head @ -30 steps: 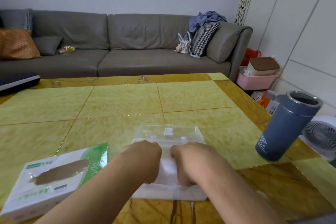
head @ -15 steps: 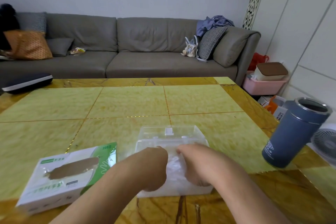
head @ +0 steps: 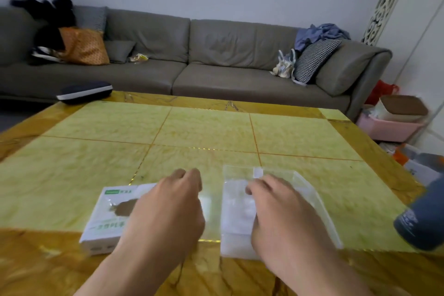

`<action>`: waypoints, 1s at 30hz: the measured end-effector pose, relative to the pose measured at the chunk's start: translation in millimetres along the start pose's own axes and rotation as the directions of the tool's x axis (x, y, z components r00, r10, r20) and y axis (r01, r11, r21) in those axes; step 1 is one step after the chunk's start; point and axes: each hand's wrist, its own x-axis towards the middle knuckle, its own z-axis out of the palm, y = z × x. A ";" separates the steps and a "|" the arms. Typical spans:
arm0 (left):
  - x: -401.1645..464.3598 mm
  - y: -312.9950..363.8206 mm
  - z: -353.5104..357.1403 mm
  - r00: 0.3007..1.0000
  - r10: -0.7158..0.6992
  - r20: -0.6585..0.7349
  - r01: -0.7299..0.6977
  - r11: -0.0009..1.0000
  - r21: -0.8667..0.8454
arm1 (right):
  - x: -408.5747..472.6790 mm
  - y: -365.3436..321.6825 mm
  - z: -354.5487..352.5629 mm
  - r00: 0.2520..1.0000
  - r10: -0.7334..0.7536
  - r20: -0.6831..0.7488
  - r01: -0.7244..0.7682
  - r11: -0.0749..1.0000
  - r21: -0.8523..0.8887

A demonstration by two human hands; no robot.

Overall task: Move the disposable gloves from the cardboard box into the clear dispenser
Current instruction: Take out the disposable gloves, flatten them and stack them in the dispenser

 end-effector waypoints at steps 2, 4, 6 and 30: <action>4.3 -31.6 -3.3 0.989 -0.143 0.029 0.140 0.986 0.091 | -1.1 -19.0 19.8 0.982 -0.187 0.017 0.185 0.980 0.070; 5.1 -54.9 -2.7 0.970 -0.198 0.140 0.169 0.966 0.195 | 0.7 -40.4 52.0 0.952 -0.295 0.077 0.285 0.951 0.118; 4.4 -71.7 2.8 0.955 -0.121 0.271 0.054 0.969 0.243 | 4.7 -55.8 86.1 0.963 -0.267 0.039 0.251 0.939 0.236; 8.8 -87.5 -22.8 0.967 -0.173 -0.189 0.054 0.858 -0.510 | 6.1 -69.6 102.9 0.929 -0.312 0.200 0.336 0.937 -0.095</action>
